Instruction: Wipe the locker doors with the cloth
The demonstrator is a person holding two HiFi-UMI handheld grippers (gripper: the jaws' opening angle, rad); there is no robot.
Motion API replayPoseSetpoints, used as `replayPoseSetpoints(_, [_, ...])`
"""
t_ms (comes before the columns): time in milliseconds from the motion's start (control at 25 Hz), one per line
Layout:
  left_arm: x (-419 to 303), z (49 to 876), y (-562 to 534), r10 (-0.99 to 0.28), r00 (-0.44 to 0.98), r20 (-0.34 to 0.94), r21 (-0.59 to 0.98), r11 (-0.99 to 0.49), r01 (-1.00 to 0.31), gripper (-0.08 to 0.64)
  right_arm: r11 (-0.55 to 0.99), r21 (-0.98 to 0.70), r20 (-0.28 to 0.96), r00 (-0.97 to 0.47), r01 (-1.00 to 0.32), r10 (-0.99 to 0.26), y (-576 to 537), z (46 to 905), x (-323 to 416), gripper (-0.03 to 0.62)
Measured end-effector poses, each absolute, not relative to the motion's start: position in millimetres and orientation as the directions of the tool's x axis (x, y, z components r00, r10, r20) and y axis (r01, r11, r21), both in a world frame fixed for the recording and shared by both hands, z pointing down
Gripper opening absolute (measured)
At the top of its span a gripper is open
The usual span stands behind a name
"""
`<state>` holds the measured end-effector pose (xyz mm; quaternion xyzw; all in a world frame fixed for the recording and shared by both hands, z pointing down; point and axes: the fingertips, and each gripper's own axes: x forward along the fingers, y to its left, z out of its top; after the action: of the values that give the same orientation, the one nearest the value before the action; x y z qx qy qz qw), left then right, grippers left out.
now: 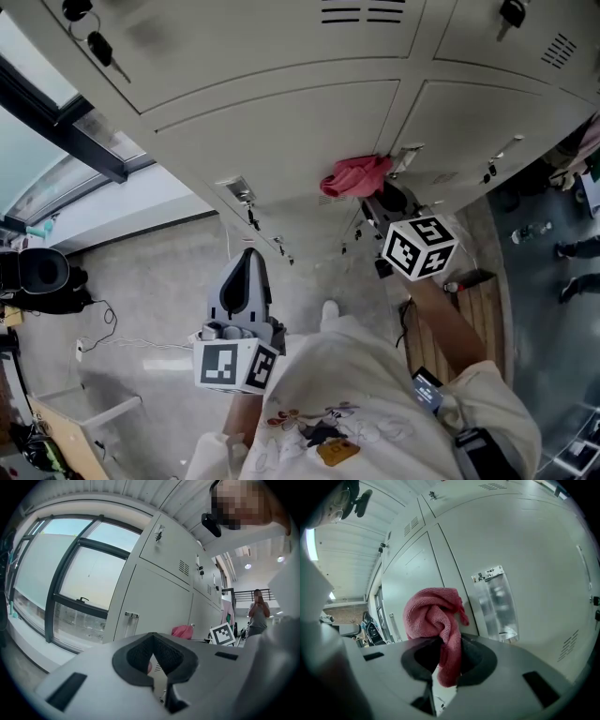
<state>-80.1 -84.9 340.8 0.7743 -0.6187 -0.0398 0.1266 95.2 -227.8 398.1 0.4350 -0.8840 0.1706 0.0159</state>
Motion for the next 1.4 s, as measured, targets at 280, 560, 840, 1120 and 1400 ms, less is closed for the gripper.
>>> replayPoseSetpoints(280, [-90.2,350.2,-73.8,-0.968,0.216,0.13,0.253,-0.178,-0.951,0.002,0.575,-0.284,0.209,-0.635,-0.767,-0.744,-219.8,410.0,79.1,0.077])
replayPoseSetpoints(560, [-105.5,351.1,-61.6,-0.972,0.19,0.139,0.253,-0.15,-0.956,0.002,0.611,-0.269,0.217,-0.665,-0.744,-0.714,-212.8,413.7,50.3,0.077])
replayPoseSetpoints(840, [-127.5,351.0,-49.5,-0.976,0.159,0.146,0.254,-0.118,-0.96,0.002,0.639,-0.27,0.223,-0.693,-0.72,-0.686,-205.8,419.8,14.1,0.077])
replayPoseSetpoints(1120, [-147.3,351.8,-41.0,-0.979,0.137,0.151,0.259,-0.095,-0.961,0.002,0.66,-0.271,0.228,-0.713,-0.7,-0.663,-199.0,423.3,-15.8,0.077])
replayPoseSetpoints(1400, [-164.0,351.3,-33.9,-0.981,0.126,0.149,0.262,-0.084,-0.961,0.002,0.67,-0.256,0.243,-0.718,-0.696,-0.653,-194.6,432.1,-39.6,0.077])
